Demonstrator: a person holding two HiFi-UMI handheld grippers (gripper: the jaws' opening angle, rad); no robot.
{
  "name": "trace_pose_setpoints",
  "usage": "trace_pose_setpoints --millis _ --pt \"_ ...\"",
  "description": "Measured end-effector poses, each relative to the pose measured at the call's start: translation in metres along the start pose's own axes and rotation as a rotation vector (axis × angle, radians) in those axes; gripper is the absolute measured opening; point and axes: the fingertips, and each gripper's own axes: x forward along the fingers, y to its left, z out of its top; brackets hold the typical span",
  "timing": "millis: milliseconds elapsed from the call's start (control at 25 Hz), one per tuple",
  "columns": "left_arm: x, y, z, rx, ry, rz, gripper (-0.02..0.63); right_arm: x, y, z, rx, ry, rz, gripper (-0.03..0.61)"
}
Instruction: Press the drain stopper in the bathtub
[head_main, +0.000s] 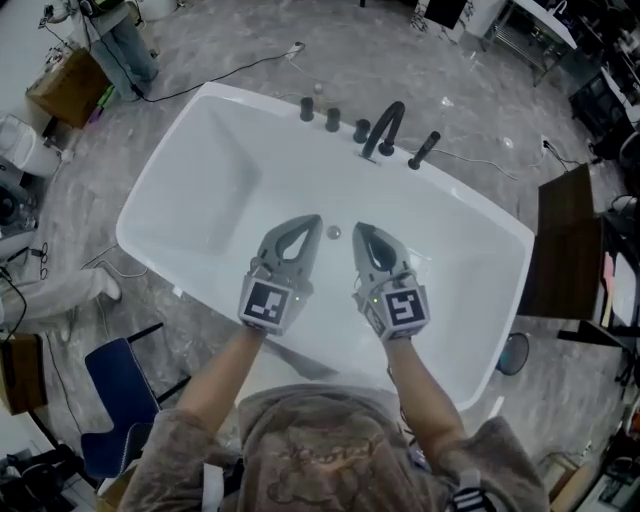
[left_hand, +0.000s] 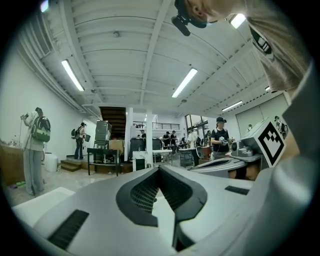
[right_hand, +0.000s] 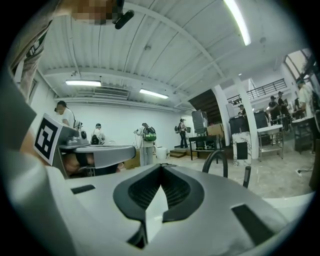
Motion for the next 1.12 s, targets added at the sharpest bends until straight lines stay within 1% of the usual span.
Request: trace_pose_setpoints --millis 240,360,640,800,1120 --pt "0.007 0.015 -0.034 -0.019 -0.014 0.003 0.003 0.023 -0.001 -0.033 -0.017 0.024 -0.007 0.0" --pt "0.01 0.021 -0.051 -0.027 -0.011 0.0 0.003 0.032 -0.004 -0.048 -0.015 0.011 -0.008 0.0" --pt "0.022 0.036 -0.086 -0.034 -0.037 -0.042 0.003 0.053 -0.01 -0.085 -0.026 0.0 -0.035 0.0" --pt "0.03 0.047 -0.111 -0.023 -0.039 -0.075 0.003 0.069 -0.012 -0.105 -0.037 -0.003 -0.044 0.0" --pt "0.047 0.075 -0.156 -0.024 -0.063 -0.094 0.003 0.099 -0.022 -0.154 -0.036 0.01 -0.068 0.0"
